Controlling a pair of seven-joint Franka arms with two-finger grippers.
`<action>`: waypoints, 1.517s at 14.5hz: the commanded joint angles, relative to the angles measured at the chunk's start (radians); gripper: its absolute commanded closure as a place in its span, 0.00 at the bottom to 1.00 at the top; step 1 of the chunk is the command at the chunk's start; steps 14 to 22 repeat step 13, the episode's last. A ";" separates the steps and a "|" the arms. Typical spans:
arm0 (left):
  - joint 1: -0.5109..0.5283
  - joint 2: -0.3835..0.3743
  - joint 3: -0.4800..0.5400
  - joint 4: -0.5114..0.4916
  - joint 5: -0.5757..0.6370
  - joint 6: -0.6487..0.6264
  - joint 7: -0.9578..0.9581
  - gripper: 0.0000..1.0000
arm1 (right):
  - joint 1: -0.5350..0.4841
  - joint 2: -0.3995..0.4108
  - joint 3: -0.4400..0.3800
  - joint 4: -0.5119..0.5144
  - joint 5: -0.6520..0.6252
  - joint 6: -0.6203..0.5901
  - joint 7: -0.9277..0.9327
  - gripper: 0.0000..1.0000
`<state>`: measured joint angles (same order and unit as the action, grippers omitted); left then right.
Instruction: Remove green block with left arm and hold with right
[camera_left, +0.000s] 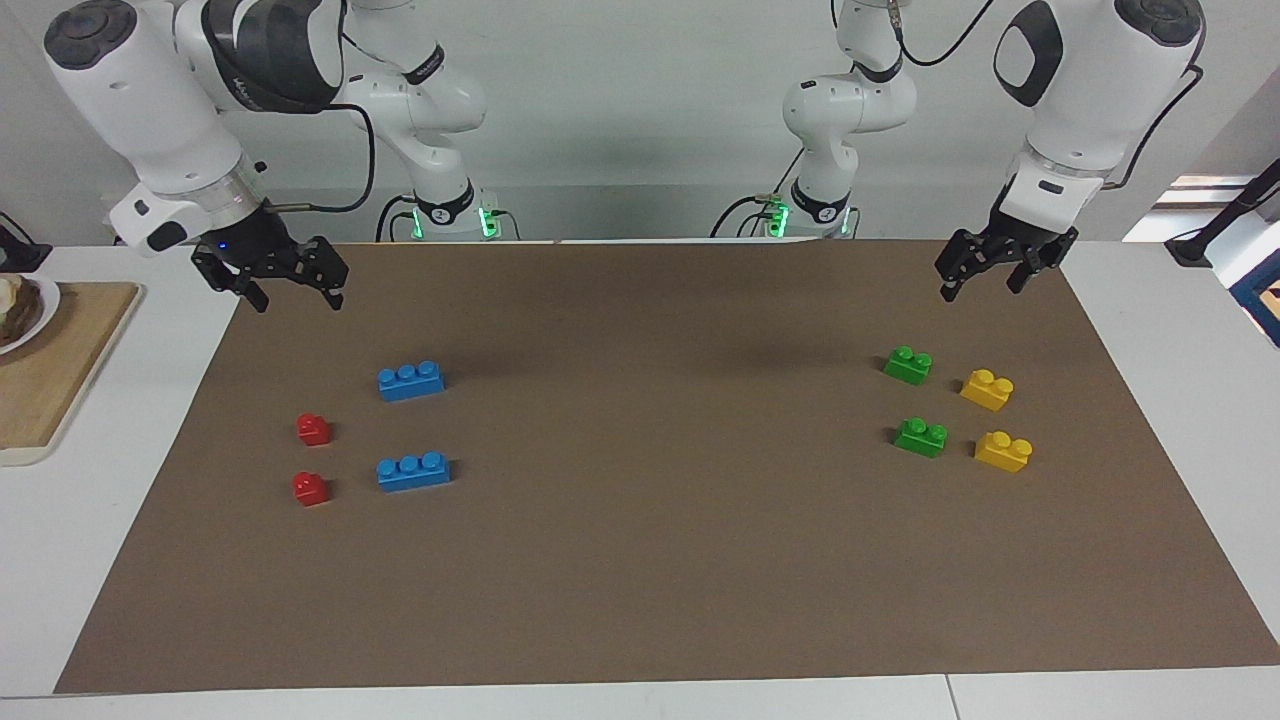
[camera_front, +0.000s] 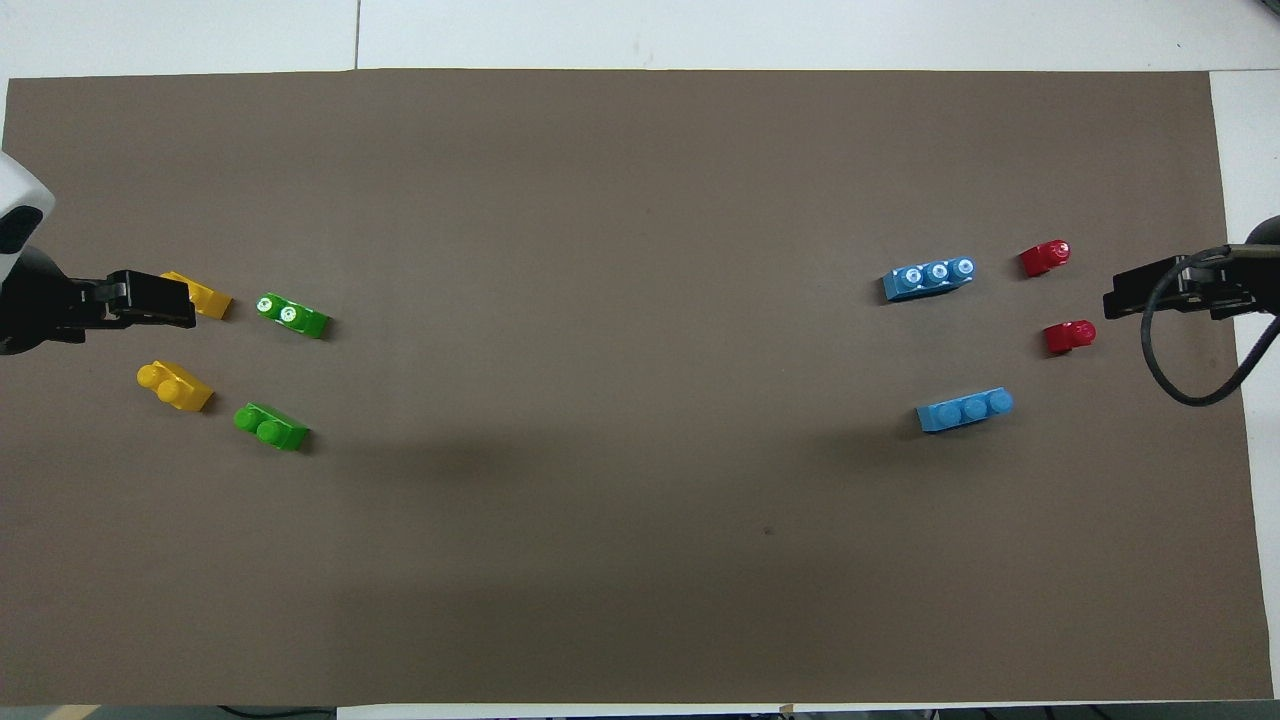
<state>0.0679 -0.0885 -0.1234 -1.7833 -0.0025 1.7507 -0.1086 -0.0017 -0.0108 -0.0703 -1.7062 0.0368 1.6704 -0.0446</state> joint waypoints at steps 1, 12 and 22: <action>-0.010 -0.013 0.008 0.002 -0.014 -0.014 0.001 0.00 | 0.002 -0.020 0.006 -0.030 -0.029 0.026 0.018 0.00; -0.010 -0.013 0.008 0.001 -0.014 -0.013 0.001 0.00 | 0.002 -0.021 0.007 -0.029 -0.029 0.014 0.017 0.00; -0.010 -0.013 0.008 0.001 -0.014 -0.013 0.001 0.00 | 0.000 -0.020 0.007 -0.029 -0.029 0.014 0.017 0.00</action>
